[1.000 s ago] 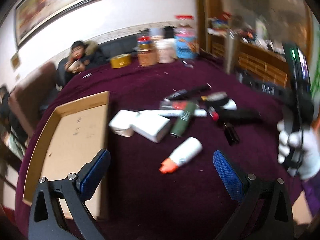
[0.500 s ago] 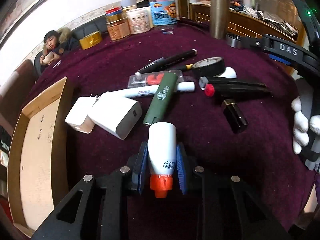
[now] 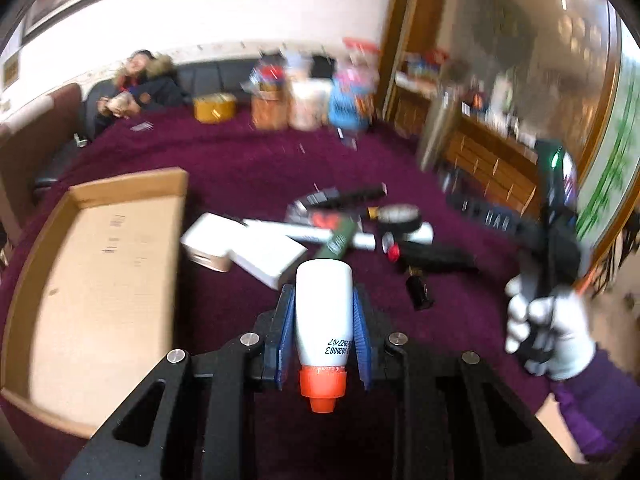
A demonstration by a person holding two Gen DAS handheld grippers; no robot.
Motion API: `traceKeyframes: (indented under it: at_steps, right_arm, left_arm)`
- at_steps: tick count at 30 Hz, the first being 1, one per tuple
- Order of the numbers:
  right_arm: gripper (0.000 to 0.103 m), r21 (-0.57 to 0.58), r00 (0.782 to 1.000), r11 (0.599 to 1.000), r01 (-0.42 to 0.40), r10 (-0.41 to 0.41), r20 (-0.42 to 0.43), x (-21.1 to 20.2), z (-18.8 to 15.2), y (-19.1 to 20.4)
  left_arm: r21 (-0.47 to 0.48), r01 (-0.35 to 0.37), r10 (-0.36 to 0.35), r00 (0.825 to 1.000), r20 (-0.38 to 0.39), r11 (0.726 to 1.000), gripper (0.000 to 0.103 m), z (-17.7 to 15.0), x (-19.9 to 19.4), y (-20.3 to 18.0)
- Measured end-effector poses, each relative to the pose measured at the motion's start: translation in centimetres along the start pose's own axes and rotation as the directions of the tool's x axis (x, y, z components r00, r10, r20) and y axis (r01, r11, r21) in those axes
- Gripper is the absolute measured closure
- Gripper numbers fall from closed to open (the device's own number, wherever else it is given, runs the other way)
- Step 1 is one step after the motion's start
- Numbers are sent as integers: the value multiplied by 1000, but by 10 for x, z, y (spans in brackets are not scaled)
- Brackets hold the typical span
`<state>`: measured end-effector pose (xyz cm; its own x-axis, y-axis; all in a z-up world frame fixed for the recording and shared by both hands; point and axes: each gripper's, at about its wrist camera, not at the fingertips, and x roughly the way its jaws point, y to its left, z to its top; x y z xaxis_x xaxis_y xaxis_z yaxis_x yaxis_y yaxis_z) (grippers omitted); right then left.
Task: Organize rigid objects
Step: 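Carry the glue bottle into the cardboard tray while the right gripper carries the white charger there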
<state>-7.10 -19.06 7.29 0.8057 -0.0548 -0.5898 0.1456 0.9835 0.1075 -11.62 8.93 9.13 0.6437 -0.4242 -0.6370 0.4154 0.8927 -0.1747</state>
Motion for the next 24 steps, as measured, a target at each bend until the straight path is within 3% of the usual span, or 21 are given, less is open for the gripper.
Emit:
traceKeyframes:
  at_steps: [3, 5, 7, 11, 16, 17, 18, 20, 24]
  right_arm:
    - [4, -104, 985, 980, -169, 165, -46, -13, 12, 57]
    - [4, -192, 945, 930, -313, 286, -158, -4, 14, 108]
    - [4, -255, 915, 891, -376, 314, -252, 9, 8, 146]
    - [19, -416, 915, 836, -357, 223, -337, 37, -14, 204]
    - [28, -438, 902, 838, -325, 136, -409, 69, -26, 218]
    - [37, -428, 897, 843, -325, 132, -421, 74, -27, 218]
    - [52, -409, 887, 849, -333, 136, -440, 79, -27, 215]
    - [59, -364, 872, 863, -351, 159, -464, 85, -29, 208]
    - [59, -292, 848, 874, -388, 214, -485, 76, -28, 192]
  left_arm:
    - [-58, -19, 23, 997, 69, 998, 80, 2, -36, 32]
    - [-112, -25, 35, 995, 93, 993, 80, 0, -52, 53]
    - [-163, -43, 61, 992, 108, 986, 80, -3, -58, 74]
    - [-243, -40, 65, 993, 97, 969, 80, -16, -60, 104]
    - [-274, -47, 74, 993, 87, 961, 80, -25, -59, 129]
    - [-280, -46, 72, 994, 84, 959, 80, -25, -57, 132]
    - [-285, -46, 71, 994, 80, 957, 80, -25, -55, 135]
    - [-288, -46, 71, 995, 75, 956, 80, -27, -52, 137]
    - [-303, -39, 62, 996, 67, 952, 80, -30, -50, 140]
